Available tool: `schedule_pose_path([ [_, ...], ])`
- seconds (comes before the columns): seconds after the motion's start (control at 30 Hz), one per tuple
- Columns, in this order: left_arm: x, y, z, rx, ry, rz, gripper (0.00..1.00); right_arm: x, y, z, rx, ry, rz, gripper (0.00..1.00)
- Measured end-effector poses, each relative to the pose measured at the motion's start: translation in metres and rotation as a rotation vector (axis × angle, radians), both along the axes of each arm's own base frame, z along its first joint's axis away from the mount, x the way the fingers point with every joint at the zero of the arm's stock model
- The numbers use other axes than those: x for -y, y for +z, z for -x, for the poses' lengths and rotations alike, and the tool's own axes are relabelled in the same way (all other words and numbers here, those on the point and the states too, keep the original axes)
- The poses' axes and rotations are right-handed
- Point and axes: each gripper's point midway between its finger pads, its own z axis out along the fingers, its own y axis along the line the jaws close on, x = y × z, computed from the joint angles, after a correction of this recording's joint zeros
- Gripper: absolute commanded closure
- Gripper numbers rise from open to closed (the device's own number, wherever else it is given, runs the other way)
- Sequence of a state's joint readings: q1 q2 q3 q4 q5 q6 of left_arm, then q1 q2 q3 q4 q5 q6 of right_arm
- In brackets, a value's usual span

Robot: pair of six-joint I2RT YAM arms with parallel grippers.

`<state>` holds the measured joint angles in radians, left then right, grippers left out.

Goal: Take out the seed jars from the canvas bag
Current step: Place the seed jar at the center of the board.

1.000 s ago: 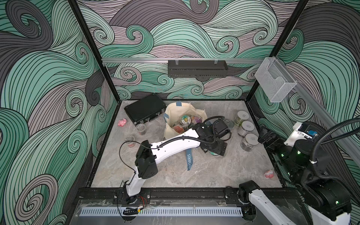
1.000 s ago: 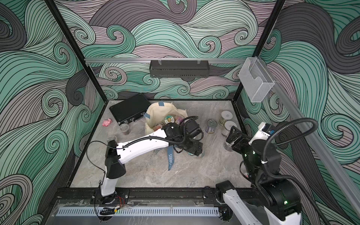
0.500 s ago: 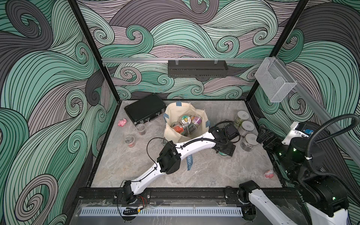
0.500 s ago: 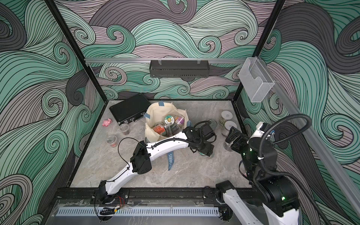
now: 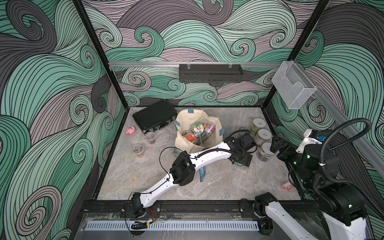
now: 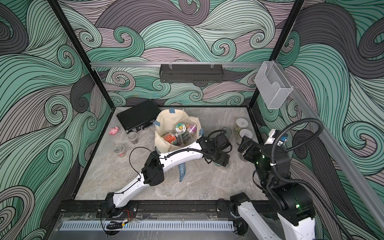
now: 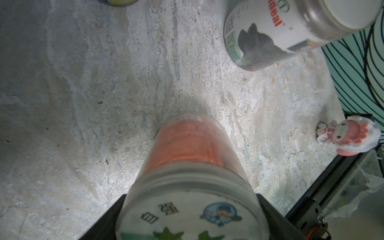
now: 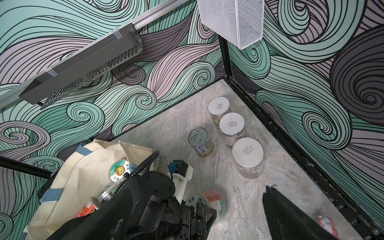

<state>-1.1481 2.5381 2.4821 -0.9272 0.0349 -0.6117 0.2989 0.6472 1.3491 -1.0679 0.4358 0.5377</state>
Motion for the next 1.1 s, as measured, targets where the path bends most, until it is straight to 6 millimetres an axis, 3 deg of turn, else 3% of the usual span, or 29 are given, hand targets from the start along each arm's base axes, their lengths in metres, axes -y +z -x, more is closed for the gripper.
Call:
schedule_pose_path([
  [0.17,0.011,0.003,0.003,-0.030,0.003,0.052,0.02,-0.001,-0.002,0.001,-0.009,0.008,0.004,0.01],
  [0.43,0.028,0.017,0.005,-0.069,-0.001,0.153,0.01,-0.006,0.000,-0.005,-0.032,0.034,0.020,0.01],
  [0.7,0.028,0.044,0.002,-0.062,-0.010,0.204,0.01,-0.011,-0.008,-0.015,-0.094,0.063,0.065,0.01],
  [0.8,0.017,0.067,0.001,-0.048,-0.009,0.219,0.01,-0.012,-0.007,-0.017,-0.101,0.076,0.082,0.01],
  [1.0,-0.005,0.144,-0.009,0.039,-0.027,0.317,0.01,-0.014,0.004,-0.010,-0.090,0.103,0.078,0.01],
  [1.1,-0.024,0.172,-0.013,0.074,-0.027,0.342,0.01,-0.017,-0.003,-0.009,-0.114,0.121,0.077,0.01],
])
